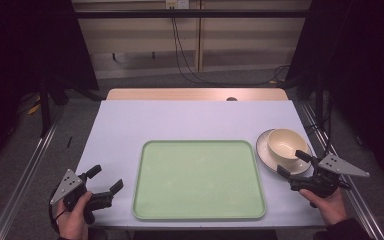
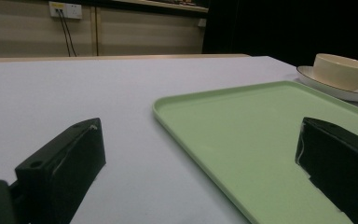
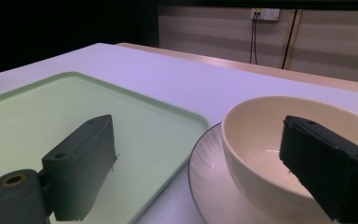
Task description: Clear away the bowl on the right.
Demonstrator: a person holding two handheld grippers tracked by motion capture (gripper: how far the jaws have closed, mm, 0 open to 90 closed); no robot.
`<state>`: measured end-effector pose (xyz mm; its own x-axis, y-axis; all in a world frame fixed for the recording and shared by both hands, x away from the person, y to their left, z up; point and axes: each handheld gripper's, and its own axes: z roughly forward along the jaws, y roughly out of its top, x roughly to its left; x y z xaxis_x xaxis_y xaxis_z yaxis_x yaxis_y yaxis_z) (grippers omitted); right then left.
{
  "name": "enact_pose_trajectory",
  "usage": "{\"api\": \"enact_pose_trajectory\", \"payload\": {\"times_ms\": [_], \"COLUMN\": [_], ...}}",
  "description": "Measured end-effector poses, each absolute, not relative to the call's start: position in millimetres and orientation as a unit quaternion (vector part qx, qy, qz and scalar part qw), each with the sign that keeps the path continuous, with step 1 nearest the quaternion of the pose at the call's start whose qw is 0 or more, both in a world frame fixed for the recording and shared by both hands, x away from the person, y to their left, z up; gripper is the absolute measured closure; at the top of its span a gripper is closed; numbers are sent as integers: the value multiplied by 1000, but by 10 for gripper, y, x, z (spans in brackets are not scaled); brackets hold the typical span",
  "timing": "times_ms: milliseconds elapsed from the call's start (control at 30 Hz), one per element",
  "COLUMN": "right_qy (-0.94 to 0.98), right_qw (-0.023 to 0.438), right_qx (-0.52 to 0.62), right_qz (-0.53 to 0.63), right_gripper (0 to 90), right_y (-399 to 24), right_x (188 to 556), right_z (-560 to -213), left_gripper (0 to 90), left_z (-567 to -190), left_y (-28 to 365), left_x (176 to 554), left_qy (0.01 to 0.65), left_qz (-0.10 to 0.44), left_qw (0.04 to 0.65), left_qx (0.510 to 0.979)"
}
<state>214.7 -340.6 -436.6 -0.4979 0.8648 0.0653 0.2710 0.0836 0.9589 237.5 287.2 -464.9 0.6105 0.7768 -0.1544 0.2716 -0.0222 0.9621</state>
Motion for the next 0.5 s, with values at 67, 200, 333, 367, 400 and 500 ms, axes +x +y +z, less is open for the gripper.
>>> {"api": "enact_pose_trajectory", "payload": {"times_ms": [67,200,333,367,400,500], "right_qy": [683,686,686,686,685,679], "right_qw": [273,274,273,273,270,272], "right_qx": [418,414,417,417,421,424], "right_qz": [533,531,530,530,530,534], "right_gripper": [104,104,105,105,105,105], "right_y": [-3405,-3417,-3444,-3444,-3451,-3476], "right_x": [2150,2159,2166,2166,2164,2159], "right_z": [-4371,-4371,-4354,-4354,-4347,-4334], "left_gripper": [14,14,14,14,14,14], "left_z": [-4649,-4650,-4652,-4652,-4650,-4650], "left_y": [2866,2866,2868,2868,2869,2867], "left_x": [2378,2383,2381,2381,2380,2381], "left_qy": [384,384,386,386,386,385], "left_qz": [215,216,215,215,216,215], "left_qw": [585,585,584,584,584,585], "left_qx": [681,681,681,681,681,681]}}
